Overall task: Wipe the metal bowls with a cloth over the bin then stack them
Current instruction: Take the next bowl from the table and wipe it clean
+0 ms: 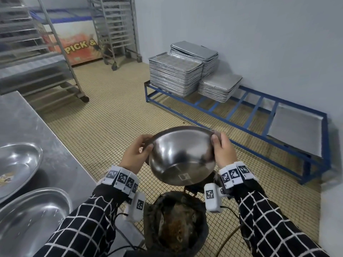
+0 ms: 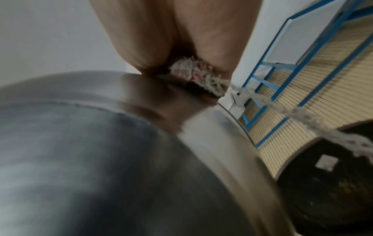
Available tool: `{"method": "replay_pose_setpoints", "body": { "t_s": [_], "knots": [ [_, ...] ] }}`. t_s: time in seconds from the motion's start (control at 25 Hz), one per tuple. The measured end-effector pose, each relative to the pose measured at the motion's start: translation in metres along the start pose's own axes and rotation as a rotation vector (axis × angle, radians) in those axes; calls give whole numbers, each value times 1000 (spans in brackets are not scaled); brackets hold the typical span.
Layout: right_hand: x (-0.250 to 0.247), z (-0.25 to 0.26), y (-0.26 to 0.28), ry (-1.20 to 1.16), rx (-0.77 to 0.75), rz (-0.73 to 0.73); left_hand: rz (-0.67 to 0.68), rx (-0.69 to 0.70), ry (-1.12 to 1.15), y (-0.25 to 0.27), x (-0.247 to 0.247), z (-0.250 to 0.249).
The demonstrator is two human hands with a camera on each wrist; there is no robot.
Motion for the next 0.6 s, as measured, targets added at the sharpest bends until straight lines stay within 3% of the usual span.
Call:
{"method": "replay_pose_setpoints", "body": {
  "t_s": [0.16, 0.28, 0.44, 0.6],
  "knots": [
    [31, 58, 4, 438, -384, 145, 150, 54, -151, 8, 35, -28],
    [55, 77, 10, 642, -520, 207, 165, 59, -292, 6, 49, -41],
    [67, 79, 17, 735, -546, 142, 29, 52, -377, 0, 37, -47],
    [65, 79, 31, 532, -497, 111, -11, 18, -448, 0, 32, -46]
  ]
}}
Point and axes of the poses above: each hand's wrist, its own y-axis away from the middle knuckle, its own x-axis out of the palm, z = x × y, the point moved 10 cm from there along -y, towards the middle knuckle
